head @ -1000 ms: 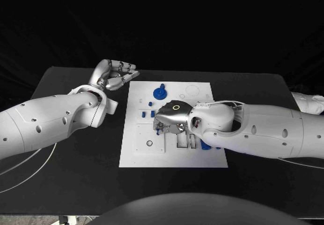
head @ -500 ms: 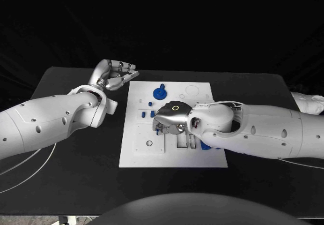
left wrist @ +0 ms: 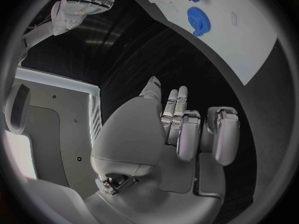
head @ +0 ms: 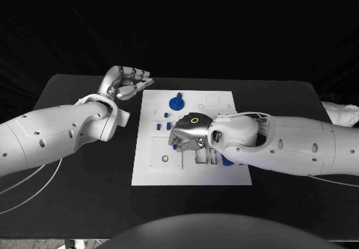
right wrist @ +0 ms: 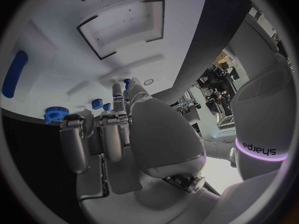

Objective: Assemble the parts on the task board

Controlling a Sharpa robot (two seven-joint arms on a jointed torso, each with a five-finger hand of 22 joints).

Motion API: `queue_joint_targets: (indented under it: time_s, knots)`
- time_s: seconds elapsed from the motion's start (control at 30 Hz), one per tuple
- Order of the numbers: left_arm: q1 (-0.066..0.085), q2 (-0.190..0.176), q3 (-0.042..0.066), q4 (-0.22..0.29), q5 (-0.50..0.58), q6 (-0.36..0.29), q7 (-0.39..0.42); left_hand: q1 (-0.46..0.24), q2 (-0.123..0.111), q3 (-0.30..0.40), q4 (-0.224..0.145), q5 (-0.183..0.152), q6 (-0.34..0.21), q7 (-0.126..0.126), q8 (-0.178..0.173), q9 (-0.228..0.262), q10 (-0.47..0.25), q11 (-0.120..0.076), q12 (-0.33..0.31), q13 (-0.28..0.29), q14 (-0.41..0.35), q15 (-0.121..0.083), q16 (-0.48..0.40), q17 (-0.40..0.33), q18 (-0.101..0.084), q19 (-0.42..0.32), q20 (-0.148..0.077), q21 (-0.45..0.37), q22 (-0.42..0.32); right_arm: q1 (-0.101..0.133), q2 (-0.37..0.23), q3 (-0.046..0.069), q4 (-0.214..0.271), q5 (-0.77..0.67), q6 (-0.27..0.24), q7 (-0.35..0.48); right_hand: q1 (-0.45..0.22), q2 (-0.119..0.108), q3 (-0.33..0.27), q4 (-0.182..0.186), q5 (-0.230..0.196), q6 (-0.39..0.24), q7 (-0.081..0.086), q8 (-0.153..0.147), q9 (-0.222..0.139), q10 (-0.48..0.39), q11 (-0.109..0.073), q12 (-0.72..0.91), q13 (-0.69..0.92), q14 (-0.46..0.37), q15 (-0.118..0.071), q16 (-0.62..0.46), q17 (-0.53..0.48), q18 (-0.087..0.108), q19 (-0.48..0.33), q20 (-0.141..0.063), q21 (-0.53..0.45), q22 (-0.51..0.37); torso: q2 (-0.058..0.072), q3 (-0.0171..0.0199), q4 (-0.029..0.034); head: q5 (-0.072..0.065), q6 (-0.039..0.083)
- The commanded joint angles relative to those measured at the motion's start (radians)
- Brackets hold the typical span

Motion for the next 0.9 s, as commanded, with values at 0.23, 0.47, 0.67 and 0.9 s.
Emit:
queue_joint_targets:
  time_s: [0.23,0.47,0.67,0.9]
  knots:
    - [0.000,0.006,0.001,-0.003,-0.005,0.010,0.011,-0.001,0.011,-0.007,-0.001,0.004,0.008,-0.001,-0.003,-0.001,0.004,0.000,0.003,0.000,0.106,0.001,0.003,0.264,-0.007,0.107,0.001,0.002,0.263,0.000,-0.016,0.000,0.006,0.007,-0.064,-0.002,-0.053,-0.027,-0.027,0.029,0.004,-0.021,0.015,-0.001,-0.002,-0.013,0.007,0.000,0.001,0.105,0.012,0.004,0.263,-0.007,0.105,0.016,0.004,0.263,-0.001,-0.0002,0.0000,-0.003,0.000]
    - [0.000,0.009,0.001,-0.007,-0.005,0.012,0.011,-0.001,0.011,-0.007,-0.001,0.004,0.008,-0.001,-0.003,-0.001,0.004,0.000,0.003,0.000,0.106,0.001,0.003,0.264,-0.007,0.107,0.001,0.002,0.263,0.032,-0.067,0.000,0.030,0.203,-0.185,0.010,-0.117,-0.033,-0.064,0.057,0.004,-0.067,0.061,-0.002,-0.004,-0.039,0.001,0.000,0.003,0.105,-0.007,0.004,0.263,-0.007,0.105,0.010,0.004,0.263,-0.002,0.0002,-0.0009,-0.004,0.000]
    - [0.000,0.012,0.001,-0.010,-0.005,0.011,0.012,-0.001,0.011,-0.007,-0.001,0.004,0.008,-0.001,-0.003,-0.001,0.004,0.000,0.003,0.000,0.106,0.001,0.003,0.264,-0.007,0.107,0.001,0.002,0.263,0.092,-0.147,0.000,0.058,0.376,-0.198,0.010,-0.125,-0.019,-0.077,0.051,0.004,-0.112,0.080,-0.001,-0.003,-0.105,0.013,-0.001,0.002,0.105,0.001,0.004,0.263,-0.007,0.105,0.014,0.004,0.263,-0.001,-0.0004,-0.0002,-0.005,0.000]
    - [0.000,0.015,0.001,-0.013,-0.005,0.009,0.012,-0.001,0.011,-0.007,-0.001,0.004,0.008,-0.001,-0.003,-0.001,0.004,0.000,0.003,0.000,0.106,0.001,0.003,0.264,-0.007,0.107,0.001,0.002,0.263,0.122,-0.216,0.000,0.074,0.344,-0.151,-0.021,-0.119,-0.010,-0.085,0.041,0.004,-0.130,0.107,0.004,0.001,-0.171,0.032,-0.001,0.001,0.105,0.024,0.004,0.263,-0.007,0.105,0.031,0.004,0.263,-0.001,0.0012,-0.0023,-0.014,0.000]
